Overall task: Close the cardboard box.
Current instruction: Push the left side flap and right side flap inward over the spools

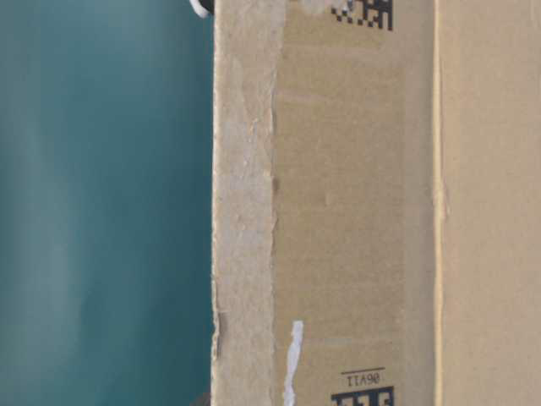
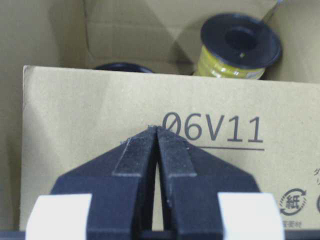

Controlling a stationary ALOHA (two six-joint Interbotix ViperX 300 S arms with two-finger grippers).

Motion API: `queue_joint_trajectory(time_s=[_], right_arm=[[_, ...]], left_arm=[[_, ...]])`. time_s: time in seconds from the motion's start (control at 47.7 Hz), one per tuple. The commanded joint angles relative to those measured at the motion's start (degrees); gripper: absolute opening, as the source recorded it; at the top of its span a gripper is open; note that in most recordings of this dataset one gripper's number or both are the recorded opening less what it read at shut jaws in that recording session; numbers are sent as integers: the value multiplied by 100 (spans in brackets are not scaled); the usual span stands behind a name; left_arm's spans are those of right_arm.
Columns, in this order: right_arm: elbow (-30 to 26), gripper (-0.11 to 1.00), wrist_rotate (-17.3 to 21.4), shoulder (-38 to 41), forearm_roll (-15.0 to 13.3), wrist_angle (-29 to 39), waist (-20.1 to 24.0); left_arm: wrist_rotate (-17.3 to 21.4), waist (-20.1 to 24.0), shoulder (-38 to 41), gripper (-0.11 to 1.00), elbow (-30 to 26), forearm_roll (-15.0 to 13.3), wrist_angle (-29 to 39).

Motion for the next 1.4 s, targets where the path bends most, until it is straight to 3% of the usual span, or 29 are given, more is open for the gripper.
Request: queue_joint_trajectory(time_s=[0.0,0.147,0.524,0.901,1.174,1.384], right_arm=[[-176,0,0,237,18,-149,0],[-211,0,9,554,70,-246,0],[-202,0,9,633,114,-229,-9],[-202,0,9,650,114,-220,-9],[-220,0,9,721,123,-220,-9],[-229,0,18,738,123,-237,9]], left_arm=[[9,26,290,0,-290,0,-53],[0,26,738,0,-422,0,-53],[-9,44,976,0,-536,0,-105],[26,606,1389,0,-1274,18,-220],[580,984,1819,0,-1960,18,-220],[677,1222,2329,0,-2224,18,-229]])
